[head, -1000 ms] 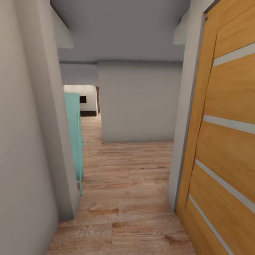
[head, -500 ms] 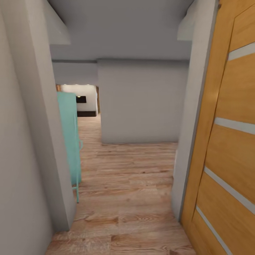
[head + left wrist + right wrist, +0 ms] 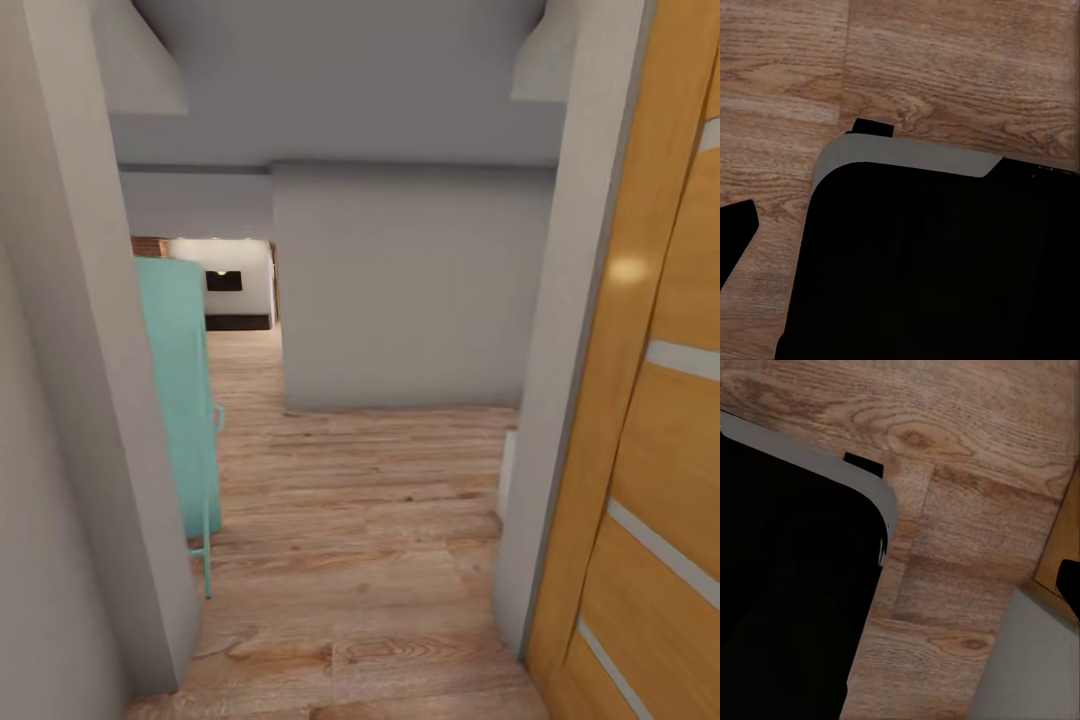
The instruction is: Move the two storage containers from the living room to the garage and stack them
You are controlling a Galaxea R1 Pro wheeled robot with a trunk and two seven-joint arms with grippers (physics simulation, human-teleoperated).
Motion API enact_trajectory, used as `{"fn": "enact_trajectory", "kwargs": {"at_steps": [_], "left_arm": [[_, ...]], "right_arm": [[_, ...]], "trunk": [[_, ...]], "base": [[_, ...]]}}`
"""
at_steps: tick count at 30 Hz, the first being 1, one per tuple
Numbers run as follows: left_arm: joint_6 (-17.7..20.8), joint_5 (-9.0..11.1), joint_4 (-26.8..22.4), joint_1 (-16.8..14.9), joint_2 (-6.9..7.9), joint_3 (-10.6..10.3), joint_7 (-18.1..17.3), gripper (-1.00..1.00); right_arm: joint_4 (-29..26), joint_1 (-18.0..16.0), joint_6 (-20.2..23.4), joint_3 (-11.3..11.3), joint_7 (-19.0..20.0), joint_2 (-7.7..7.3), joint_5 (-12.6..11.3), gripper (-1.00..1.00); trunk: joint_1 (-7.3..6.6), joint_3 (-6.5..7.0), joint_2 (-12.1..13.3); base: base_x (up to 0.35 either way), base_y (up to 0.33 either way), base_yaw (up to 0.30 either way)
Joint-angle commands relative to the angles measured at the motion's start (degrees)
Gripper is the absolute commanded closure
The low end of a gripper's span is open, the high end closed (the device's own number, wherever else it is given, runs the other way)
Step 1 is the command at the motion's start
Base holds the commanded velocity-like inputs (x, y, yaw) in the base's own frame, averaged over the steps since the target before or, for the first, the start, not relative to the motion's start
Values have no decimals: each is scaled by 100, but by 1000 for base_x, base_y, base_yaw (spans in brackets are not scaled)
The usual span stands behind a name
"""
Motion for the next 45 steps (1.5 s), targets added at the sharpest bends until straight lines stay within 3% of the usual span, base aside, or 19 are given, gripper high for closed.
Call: {"fn": "enact_trajectory", "kwargs": {"at_steps": [1,45], "left_arm": [[-8,31,-6,1,-1,0,7,-100],[-11,31,-6,-2,-1,0,6,-100]], "right_arm": [[18,-7,-40,49,-2,7,-74,-100],[18,-7,-23,49,-3,48,-100,-100]], "trunk": [[4,-6,-3],[4,-6,-3]], "base": [[324,0,0],[324,0,0]]}}
